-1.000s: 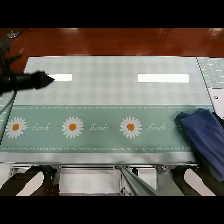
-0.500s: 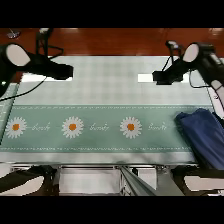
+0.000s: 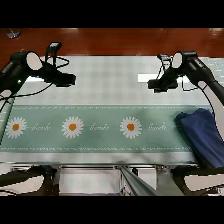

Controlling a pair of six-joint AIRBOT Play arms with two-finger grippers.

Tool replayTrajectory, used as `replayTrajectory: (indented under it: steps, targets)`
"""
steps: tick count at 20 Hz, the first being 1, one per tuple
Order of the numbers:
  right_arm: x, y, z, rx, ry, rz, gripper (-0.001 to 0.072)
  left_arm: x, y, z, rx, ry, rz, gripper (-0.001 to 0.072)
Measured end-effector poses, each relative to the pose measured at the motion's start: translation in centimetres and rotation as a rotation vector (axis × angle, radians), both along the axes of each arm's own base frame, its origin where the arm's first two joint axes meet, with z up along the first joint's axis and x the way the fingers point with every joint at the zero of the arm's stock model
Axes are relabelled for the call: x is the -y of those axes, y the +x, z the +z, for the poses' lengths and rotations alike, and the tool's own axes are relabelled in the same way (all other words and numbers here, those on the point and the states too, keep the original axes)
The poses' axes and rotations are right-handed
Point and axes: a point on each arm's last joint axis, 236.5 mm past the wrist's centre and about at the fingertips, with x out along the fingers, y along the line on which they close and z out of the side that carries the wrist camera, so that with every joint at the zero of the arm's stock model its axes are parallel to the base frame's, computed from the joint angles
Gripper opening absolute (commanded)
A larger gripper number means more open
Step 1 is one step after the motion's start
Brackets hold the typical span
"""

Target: Fold the shirts.

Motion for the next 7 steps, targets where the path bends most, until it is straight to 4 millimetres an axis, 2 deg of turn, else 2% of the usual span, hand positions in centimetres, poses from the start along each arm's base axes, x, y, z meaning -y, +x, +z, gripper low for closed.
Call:
replayTrajectory:
  steps: [7]
  targets:
    - [0.03, -0.06, -0.16, -0.006, -0.002, 0.0, 0.0016, -0.08, 0.04, -0.19, -0.003, 0.003, 0.001, 0.003]
